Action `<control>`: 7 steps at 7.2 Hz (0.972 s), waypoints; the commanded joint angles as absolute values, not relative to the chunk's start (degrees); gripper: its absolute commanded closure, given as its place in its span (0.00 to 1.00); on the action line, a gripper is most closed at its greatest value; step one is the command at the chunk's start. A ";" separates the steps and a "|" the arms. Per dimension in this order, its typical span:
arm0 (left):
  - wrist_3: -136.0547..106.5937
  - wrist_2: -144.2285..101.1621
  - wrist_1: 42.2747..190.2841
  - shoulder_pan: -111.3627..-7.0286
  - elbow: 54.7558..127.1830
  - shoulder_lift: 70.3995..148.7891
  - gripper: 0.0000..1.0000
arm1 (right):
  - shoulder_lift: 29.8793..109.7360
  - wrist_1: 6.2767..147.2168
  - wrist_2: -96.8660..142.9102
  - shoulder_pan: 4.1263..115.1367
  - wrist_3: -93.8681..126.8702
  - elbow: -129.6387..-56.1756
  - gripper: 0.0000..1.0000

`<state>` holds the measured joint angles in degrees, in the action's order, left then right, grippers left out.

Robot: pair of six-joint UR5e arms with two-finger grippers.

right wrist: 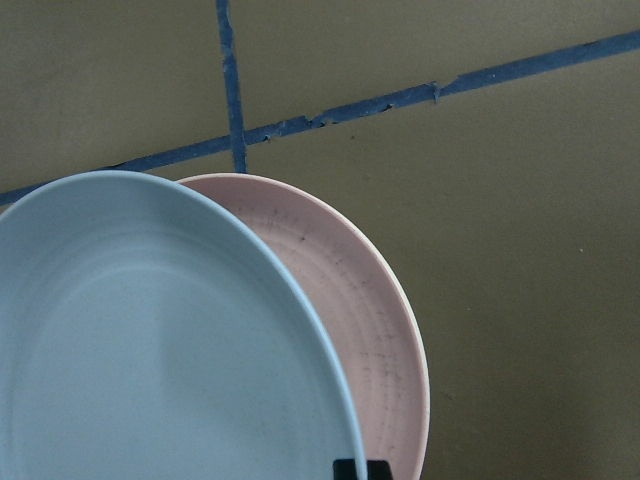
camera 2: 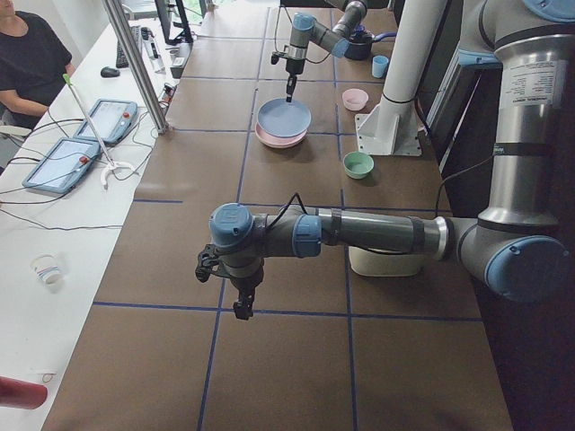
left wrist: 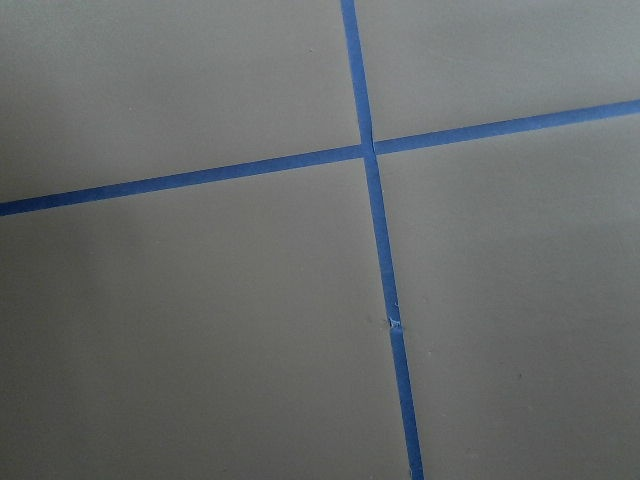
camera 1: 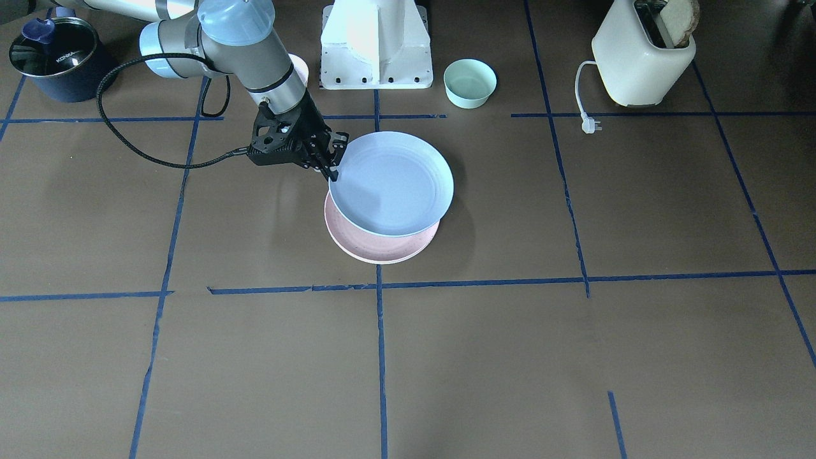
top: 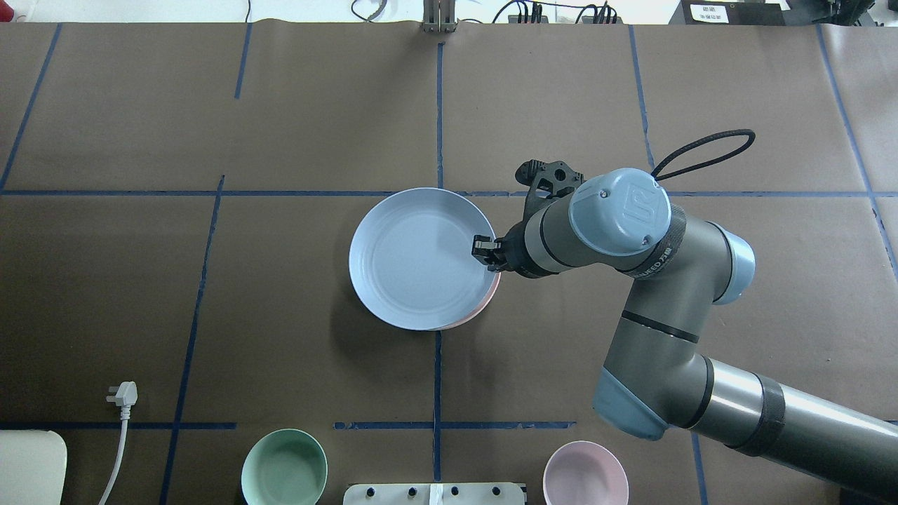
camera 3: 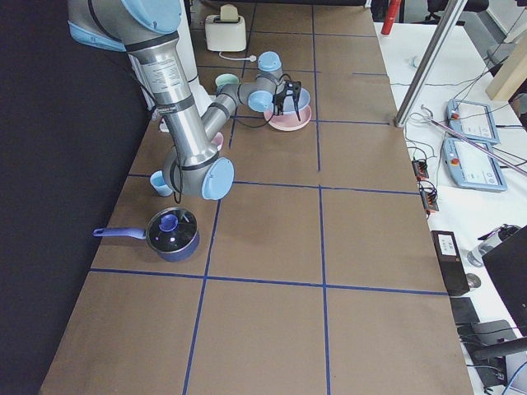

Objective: Stack three plates with pink and blue
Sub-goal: 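Carry the light blue plate over the pink plate and lower it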

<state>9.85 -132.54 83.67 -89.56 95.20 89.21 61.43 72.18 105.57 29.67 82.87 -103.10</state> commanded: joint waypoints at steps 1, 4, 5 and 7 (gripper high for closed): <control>9.84 -132.54 83.67 -89.65 95.27 89.30 0.00 | 61.44 72.16 105.47 29.88 82.62 -101.78 1.00; 9.84 -132.54 83.76 -89.91 95.36 89.56 0.00 | 61.26 71.98 105.47 30.58 82.70 -101.16 0.77; 9.84 -132.54 83.76 -89.91 95.36 89.82 0.00 | 61.17 71.90 105.47 30.67 82.97 -101.08 0.01; 9.84 -132.54 83.76 -89.91 95.36 89.82 0.00 | 61.35 72.07 105.73 31.54 82.71 -101.25 0.00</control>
<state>9.84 -132.54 83.76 -89.91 95.36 89.78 61.31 71.88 105.53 30.90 82.86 -101.20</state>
